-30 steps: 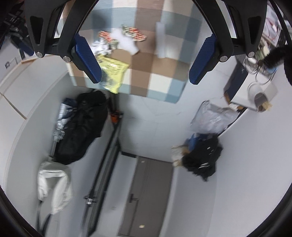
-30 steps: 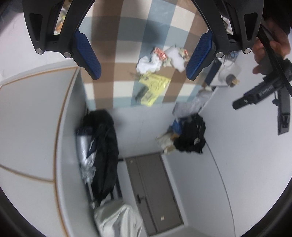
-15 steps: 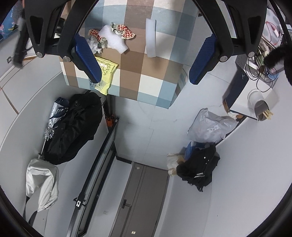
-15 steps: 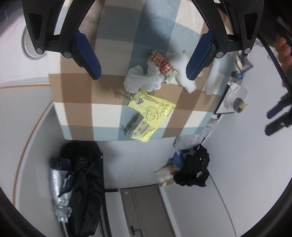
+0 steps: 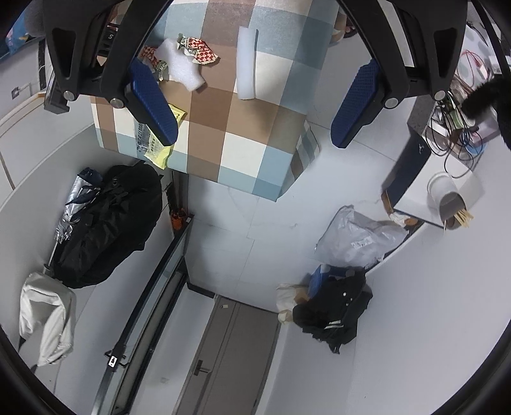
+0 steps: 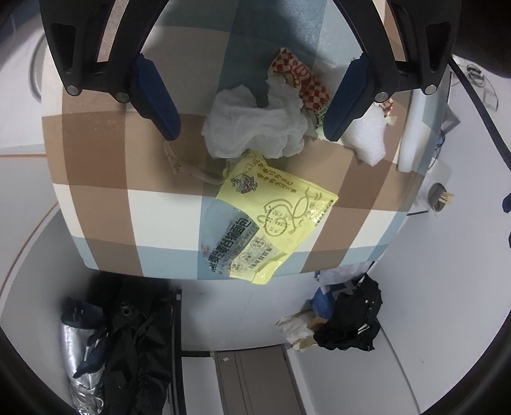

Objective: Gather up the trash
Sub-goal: 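Grasp the white tissue with the right tool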

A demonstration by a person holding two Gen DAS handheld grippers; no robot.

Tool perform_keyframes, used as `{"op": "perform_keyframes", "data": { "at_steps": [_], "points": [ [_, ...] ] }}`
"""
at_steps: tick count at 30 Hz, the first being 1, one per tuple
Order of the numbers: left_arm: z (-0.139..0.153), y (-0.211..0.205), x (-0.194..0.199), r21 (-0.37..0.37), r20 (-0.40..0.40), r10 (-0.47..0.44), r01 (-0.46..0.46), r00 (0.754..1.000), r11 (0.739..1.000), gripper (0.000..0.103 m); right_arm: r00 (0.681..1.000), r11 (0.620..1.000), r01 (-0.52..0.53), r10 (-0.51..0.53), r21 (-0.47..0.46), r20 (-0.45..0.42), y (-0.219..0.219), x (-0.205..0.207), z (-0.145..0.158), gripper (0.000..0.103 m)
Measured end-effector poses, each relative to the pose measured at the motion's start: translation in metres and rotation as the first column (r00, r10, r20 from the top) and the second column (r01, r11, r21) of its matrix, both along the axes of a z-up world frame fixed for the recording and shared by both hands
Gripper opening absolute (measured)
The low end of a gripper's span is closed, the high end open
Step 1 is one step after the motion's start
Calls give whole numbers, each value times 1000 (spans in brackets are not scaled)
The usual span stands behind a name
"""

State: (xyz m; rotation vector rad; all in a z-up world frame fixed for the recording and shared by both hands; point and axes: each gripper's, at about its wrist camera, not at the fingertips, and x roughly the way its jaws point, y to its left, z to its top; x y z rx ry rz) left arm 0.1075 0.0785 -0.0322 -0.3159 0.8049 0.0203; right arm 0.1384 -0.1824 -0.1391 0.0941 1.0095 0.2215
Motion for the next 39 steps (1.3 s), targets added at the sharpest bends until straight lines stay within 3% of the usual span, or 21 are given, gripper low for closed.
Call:
{"op": "perform_keyframes", "data": {
  "at_steps": [15,17,23,32,39],
  "points": [
    [-13,-12,15,24,-52,-15,17,999,1000,95,999,999,-20,21,41,-27,-4,4,-6,57],
    [-14,-15,18,32,-56,-20,22,998,999,95,999,998,-32,34,49,-33,-3,3,-6,44],
    [-18,-29,22,8,-80,-77,78,994,997,95,998,997,-46,48,65,-34,-5,-1,-4,21],
    [-35,-60,27,-53,-161,-231,225,959,973,95,998,991,-65,63,117,23,-15,-13,15,15],
    [-59,-84,20,-76,-260,-339,331,904,941,95,997,988,-75,70,137,41,-25,-18,22,15]
  ]
}}
